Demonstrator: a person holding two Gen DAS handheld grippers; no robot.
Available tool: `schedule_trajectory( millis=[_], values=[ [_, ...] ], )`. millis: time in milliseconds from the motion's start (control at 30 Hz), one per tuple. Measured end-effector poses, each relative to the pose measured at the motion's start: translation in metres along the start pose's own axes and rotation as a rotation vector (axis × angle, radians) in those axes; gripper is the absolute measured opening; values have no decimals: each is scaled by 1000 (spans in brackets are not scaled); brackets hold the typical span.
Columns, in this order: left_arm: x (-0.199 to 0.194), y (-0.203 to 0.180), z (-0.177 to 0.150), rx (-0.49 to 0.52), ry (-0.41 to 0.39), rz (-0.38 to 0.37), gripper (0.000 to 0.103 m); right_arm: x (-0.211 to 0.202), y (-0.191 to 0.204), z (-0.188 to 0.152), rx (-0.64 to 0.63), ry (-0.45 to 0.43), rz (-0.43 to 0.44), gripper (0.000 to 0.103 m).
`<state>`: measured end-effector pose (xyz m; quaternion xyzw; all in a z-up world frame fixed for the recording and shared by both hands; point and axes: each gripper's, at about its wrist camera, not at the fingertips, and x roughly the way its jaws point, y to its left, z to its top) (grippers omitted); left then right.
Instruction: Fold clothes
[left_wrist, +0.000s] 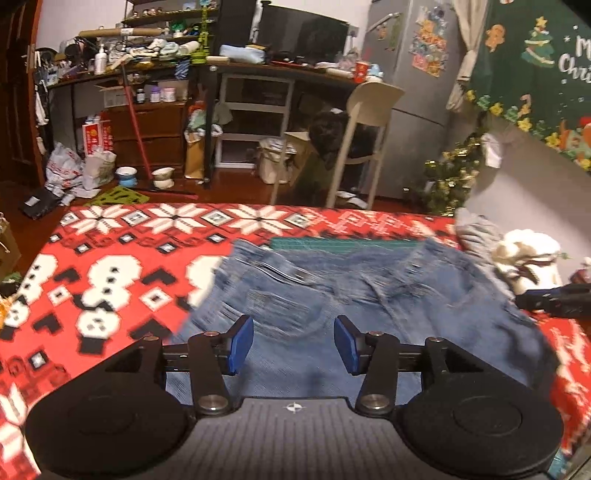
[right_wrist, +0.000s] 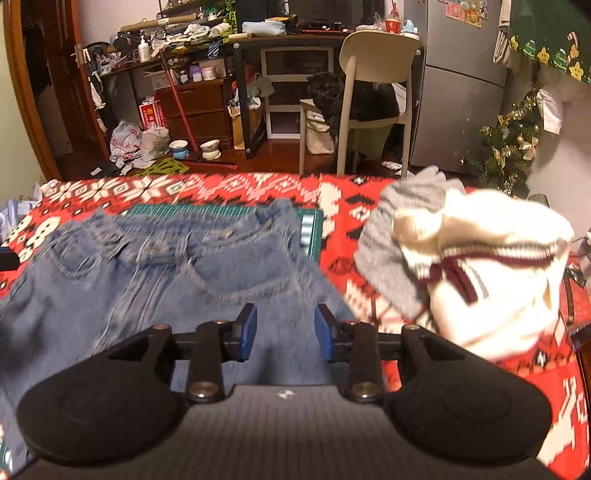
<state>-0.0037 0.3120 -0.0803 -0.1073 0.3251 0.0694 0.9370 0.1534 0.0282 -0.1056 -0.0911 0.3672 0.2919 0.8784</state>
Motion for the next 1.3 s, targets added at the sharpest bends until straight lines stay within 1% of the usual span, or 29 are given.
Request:
schedule_trajectory(
  millis=[133, 367, 600, 667, 767, 1000, 1067, 1133, 1200, 1300],
  values=[
    [-15, -19, -16, 10, 6, -45, 48, -16, 6, -23, 4, 15, 2, 38],
    [-31, -49, -40, 54, 25, -74, 48, -44, 14, -62, 16, 14, 4, 42],
    [-46, -83, -51, 89, 4, -138, 47, -72, 11, -83, 33, -4, 7, 43],
    [-47, -94, -57, 118, 6, -161, 47, -81, 7, -88, 36, -10, 7, 44],
    [-50, -109, -67, 162, 8, -196, 47, -90, 0, -98, 43, -17, 4, 49],
    [-55, -146, -90, 265, 13, -277, 45, -106, -16, -119, 81, -28, -13, 50],
    [-57, -156, -97, 303, 25, -300, 40, -109, -22, -125, 96, -29, -23, 50],
    [-57, -162, -102, 337, 46, -324, 39, -112, -28, -129, 111, -30, -28, 50],
    [-56, -167, -106, 373, 63, -333, 39, -115, -33, -131, 127, -33, -31, 51],
    [-53, -172, -114, 443, 82, -304, 39, -118, -38, -134, 142, -37, -30, 52]
  ],
)
